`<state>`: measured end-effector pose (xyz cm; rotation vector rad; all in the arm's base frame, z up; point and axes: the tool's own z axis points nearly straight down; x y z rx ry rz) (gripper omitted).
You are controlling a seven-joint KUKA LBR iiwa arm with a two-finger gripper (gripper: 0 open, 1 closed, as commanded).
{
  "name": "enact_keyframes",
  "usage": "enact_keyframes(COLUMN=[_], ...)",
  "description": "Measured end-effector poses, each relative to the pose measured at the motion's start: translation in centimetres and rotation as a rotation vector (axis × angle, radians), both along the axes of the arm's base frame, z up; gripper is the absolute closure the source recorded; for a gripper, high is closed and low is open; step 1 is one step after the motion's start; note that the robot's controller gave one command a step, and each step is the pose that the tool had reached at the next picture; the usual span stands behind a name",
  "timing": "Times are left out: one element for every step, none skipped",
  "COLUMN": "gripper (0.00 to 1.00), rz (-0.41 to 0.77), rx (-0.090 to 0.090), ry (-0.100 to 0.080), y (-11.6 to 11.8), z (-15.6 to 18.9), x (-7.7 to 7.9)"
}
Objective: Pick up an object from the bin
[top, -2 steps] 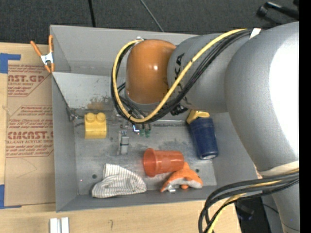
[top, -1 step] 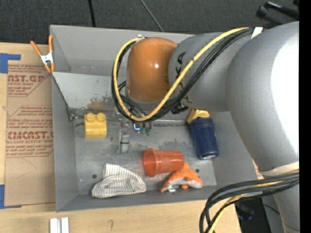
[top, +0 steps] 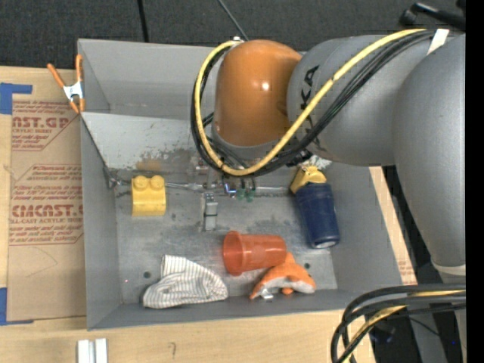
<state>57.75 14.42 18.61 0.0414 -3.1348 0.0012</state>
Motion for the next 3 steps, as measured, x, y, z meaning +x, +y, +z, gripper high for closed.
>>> enact_keyframes(gripper=[0.00,0.00,0.00], rz=[-0.059,-0.129,-0.089], rx=[0.004,0.003,0.000], ry=[-0.019,-0.014,-0.003], y=[-3.0,-4.4,-6.4], z=[2.1,-2.6,-6.0], x=[-2.3,-3.2,-2.7])
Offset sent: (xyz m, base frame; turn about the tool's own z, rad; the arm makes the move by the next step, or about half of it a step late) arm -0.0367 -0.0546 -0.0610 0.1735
